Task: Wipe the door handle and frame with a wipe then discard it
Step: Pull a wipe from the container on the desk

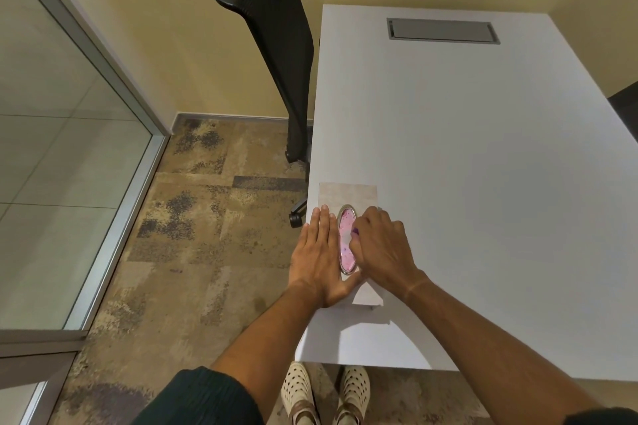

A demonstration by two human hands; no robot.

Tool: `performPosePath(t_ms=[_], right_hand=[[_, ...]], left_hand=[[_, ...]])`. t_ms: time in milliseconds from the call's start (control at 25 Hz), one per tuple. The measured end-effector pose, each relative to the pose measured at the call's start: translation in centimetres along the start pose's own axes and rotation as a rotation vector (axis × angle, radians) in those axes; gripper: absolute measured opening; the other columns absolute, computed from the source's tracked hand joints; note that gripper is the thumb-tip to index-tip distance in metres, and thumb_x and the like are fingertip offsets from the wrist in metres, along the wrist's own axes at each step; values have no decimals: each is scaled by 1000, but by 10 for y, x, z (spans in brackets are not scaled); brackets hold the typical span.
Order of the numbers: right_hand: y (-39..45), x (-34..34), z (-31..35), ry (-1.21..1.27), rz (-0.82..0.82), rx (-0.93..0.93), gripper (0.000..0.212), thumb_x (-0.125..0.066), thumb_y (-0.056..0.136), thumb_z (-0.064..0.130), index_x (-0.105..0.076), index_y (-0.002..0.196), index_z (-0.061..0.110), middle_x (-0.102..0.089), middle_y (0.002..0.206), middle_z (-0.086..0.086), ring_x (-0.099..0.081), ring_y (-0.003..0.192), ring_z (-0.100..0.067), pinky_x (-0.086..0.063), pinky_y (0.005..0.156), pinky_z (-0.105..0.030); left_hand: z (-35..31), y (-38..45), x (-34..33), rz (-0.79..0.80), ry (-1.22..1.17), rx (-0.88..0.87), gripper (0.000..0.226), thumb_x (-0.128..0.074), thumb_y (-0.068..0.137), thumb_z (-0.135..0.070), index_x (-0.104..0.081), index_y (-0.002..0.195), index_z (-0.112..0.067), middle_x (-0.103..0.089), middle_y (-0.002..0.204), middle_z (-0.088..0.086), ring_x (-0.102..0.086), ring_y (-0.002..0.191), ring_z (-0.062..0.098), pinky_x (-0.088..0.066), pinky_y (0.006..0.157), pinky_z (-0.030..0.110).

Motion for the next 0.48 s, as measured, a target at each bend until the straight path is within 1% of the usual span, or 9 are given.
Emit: performPosePath(t_ms=[160,240,320,400,480], right_hand=[[0,8,-2,93,-54,-3,33,-47,99,38,-56,120,15,-58,124,-6,-56,105,-21,-43,92,-32],[2,18,-3,183,-136,-18,29,-50,98,34,-59,114,12,-62,117,-8,-58,97,-20,-45,86,-30],[3,28,-4,274,-208,-27,24,-53,97,30,-60,107,10,-64,108,-9,-56,86,-16,-42,78,-25],[4,35,-6,380,-244,-36,20,-54,97,27,-58,104,9,-63,102,-8,-54,82,-14,-43,75,-22],[5,41,-8,525,-258,-45,19,-52,98,25,-54,106,8,-61,97,-5,-56,78,-12,-43,70,-13]], left_hand=[[-1,0,2,7,7,-1,105,0,78,-88,48,132,-13,41,150,14,32,146,31,4,123,47],[-1,0,2,12,10,-5,106,-6,80,-88,45,136,-14,41,152,13,32,146,31,4,123,47],[-1,0,1,15,17,-7,108,-9,81,-88,39,141,-13,37,155,15,32,146,31,4,123,47],[0,0,0,18,33,-4,110,-10,82,-89,34,146,-11,34,156,16,32,146,32,4,123,48],[0,1,-2,27,41,1,113,-10,81,-89,28,150,-9,33,157,17,32,146,32,4,123,48]])
Point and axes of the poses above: each hand's wrist, its own y-axis towards the middle knuckle, its own x-axis out of the back of the hand, z = x × y, the point moved 6 cm from there along y, towards the middle knuckle
